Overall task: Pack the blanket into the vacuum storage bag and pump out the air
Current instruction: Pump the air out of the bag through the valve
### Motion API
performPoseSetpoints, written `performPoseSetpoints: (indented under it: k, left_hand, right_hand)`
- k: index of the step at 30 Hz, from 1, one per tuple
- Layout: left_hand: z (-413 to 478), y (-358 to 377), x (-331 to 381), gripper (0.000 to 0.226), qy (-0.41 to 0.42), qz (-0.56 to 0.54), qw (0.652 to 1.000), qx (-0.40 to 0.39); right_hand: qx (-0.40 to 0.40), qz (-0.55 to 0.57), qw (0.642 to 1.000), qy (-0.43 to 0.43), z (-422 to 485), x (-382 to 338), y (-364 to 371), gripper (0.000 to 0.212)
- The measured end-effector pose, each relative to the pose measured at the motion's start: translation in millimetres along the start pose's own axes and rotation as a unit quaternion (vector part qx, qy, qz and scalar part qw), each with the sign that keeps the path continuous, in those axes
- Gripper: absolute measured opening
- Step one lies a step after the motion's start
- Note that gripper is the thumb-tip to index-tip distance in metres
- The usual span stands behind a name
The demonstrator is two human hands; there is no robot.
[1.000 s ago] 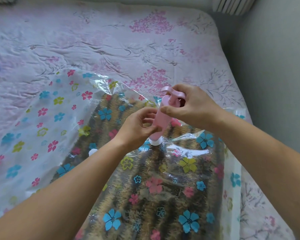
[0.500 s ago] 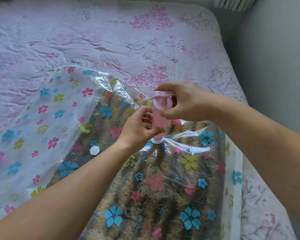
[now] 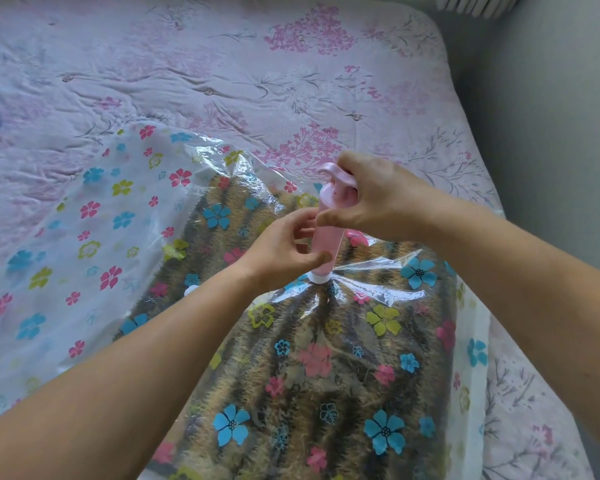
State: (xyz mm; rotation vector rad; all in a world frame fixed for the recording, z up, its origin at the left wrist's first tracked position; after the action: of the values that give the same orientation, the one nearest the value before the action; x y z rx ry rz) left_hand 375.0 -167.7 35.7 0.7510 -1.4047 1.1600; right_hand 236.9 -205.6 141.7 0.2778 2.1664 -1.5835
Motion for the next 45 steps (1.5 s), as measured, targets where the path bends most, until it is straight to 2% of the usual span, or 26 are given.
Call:
performPoseSetpoints:
  k: [3, 5, 7, 9, 11, 14, 16, 20, 22, 23, 24, 27, 31, 33, 36, 39, 41, 45]
  left_hand:
    - [3, 3, 1, 0.049, -0.001, 0.002, 1.0, 0.021]
    - [5, 2, 0, 0.052, -0.003, 0.005, 0.999, 0.038]
    - [5, 1, -3, 0.053, -0.006, -0.006, 0.999, 0.042]
    - [3, 1, -4, 0.046, -0.006, -0.005, 1.0, 0.03]
    - [3, 2, -2, 0.044, -0.005, 0.006, 1.0, 0.027]
    - [5, 3, 3, 0.06, 0.003, 0.034, 0.999, 0.032]
    - [6, 2, 5, 0.058, 0.005, 0.047, 0.998, 0.046]
    - [7, 3, 2, 0.044, 0.0, 0.024, 0.999, 0.04]
    - [7, 5, 2, 0.047, -0.005, 0.017, 1.0, 0.024]
    - [7, 6, 3, 0.048, -0.005, 0.016, 1.0, 0.017]
    - [7, 7, 4, 0.051, -0.005, 0.017, 1.0, 0.012]
    - [9, 7, 8, 0.058, -0.001, 0.023, 1.0, 0.005]
    - [12, 2, 10, 0.058, 0.014, 0.031, 0.999, 0.017]
    - [12, -1, 10, 0.051, 0.015, 0.022, 0.999, 0.023]
    - [10, -4, 8, 0.057, 0.006, -0.013, 1.0, 0.027]
    - [8, -3, 7, 0.045, 0.004, 0.0, 1.0, 0.02]
    - [6, -1, 10, 0.051, 0.009, -0.001, 1.0, 0.024]
    - [6, 1, 15, 0.04, 0.021, -0.01, 0.999, 0.033]
  right_hand:
    - [0.033, -0.016, 0.999, 0.0, -2, -2, 1, 0.051]
    - [0.025, 0.01, 1.0, -0.007, -4, -5, 5, 0.052]
    - [-0.007, 0.093, 0.996, -0.005, -4, -5, 9, 0.048]
    - [-0.021, 0.17, 0.985, 0.012, -4, 0, 7, 0.045]
    - [-0.012, 0.168, 0.986, 0.018, -4, 3, 6, 0.045]
    - [-0.011, 0.157, 0.987, 0.002, -8, 1, 9, 0.041]
    - [-0.011, 0.165, 0.986, -0.01, -10, -2, 11, 0.039]
    - [-0.019, 0.212, 0.977, 0.011, -7, 7, 13, 0.045]
    - [-0.024, 0.278, 0.96, 0.021, -7, 12, 12, 0.066]
    - [-0.026, 0.304, 0.952, 0.009, -7, 12, 11, 0.07]
    - [-0.026, 0.315, 0.949, -0.01, -8, 12, 11, 0.064]
    - [-0.024, 0.311, 0.949, -0.04, -10, 5, 12, 0.041]
    - [-0.033, 0.263, 0.964, -0.034, -10, 5, 11, 0.049]
    - [-0.049, 0.265, 0.962, -0.041, -12, 6, 9, 0.051]
    - [-0.053, 0.27, 0.96, -0.049, -11, 7, 5, 0.058]
    - [0.007, 0.223, 0.974, -0.043, -6, 8, 0, 0.042]
    - [0.021, 0.217, 0.975, -0.042, -5, 8, 0, 0.033]
    - [-0.031, 0.232, 0.971, -0.054, -8, 4, 4, 0.044]
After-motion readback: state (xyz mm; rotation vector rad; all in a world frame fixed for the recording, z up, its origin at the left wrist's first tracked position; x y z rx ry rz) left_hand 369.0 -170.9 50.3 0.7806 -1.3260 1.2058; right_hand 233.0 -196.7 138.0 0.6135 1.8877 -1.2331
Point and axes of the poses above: each hand's wrist, its own z-axis towards the middle knuckle, its own y-axis out of the palm, x = y × z, the point moved 6 cm from there along z, towards the middle knuckle, and after that the axes turned 14 degrees about y, right-handed, at the moved point
